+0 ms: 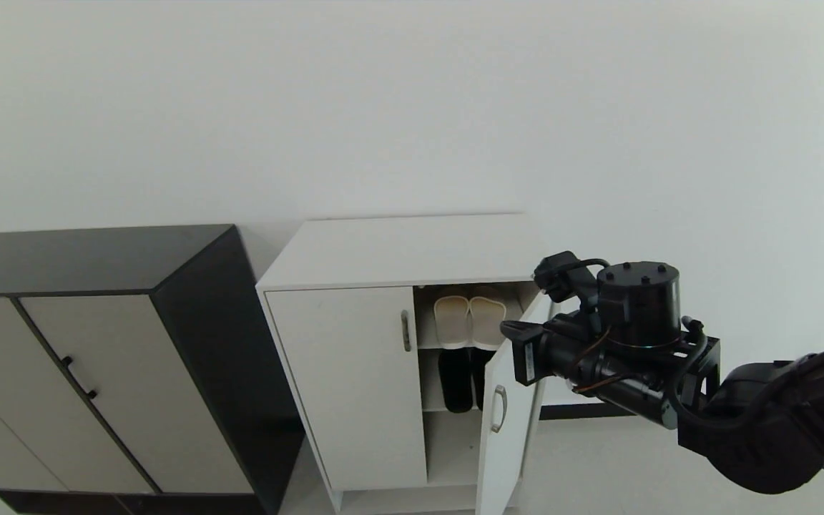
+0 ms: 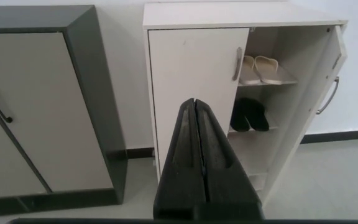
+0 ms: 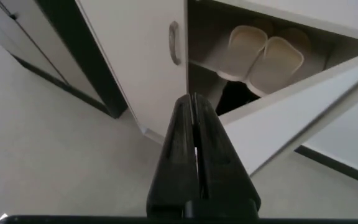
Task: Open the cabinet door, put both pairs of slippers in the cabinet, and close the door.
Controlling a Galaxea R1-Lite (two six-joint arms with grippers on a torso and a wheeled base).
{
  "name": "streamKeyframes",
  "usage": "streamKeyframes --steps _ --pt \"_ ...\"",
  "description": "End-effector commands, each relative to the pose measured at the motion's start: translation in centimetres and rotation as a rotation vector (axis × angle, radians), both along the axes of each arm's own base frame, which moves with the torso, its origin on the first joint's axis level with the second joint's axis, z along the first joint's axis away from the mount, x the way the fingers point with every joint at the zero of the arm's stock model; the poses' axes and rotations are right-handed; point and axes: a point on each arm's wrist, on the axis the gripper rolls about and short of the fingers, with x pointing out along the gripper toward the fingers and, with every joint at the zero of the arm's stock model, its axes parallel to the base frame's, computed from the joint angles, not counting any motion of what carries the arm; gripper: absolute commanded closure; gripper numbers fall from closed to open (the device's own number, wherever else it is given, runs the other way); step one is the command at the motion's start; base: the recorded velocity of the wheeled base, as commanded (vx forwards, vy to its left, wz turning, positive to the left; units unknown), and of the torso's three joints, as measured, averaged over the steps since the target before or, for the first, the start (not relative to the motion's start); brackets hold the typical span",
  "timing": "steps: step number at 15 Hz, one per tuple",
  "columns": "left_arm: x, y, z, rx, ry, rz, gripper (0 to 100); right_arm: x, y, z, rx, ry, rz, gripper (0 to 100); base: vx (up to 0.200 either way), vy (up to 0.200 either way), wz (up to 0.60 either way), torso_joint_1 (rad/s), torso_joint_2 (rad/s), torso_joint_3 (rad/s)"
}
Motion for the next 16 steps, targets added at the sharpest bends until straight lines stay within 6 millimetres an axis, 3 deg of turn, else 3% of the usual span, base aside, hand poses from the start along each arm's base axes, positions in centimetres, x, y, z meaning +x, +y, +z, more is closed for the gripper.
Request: streamKeyframes --steps 1,3,8,11,16 --pt "0.0 0.0 0.0 -0.001 0.001 0.001 100 0.0 -0.3 -0.7 -0.025 0.014 0.003 100 0.0 0.0 0.0 0.0 0.0 0.0" --pt "0.0 0.0 0.0 -0.001 0.001 0.001 100 0.1 -2.0 -0.6 -0.011 0.031 0.049 100 0.0 0.0 0.0 0.0 0.0 0.0" --pt "0.0 0.0 0.0 0.001 0.001 -0.001 100 -2.8 -6.1 -2.5 -0.058 0.112 0.112 100 0.0 0.0 0.0 0.0 0.0 0.0" --pt "0.0 0.0 0.0 0.001 0.001 -0.001 100 -3.0 -6.2 -4.0 -0.081 0.157 0.116 100 0.0 0.0 0.0 0.0 0.0 0.0" --pt "0.0 0.0 0.0 0.002 0.001 -0.001 100 -0.4 -4.6 -6.3 -0.087 0.17 0.11 100 0.0 0.0 0.0 0.0 0.0 0.0"
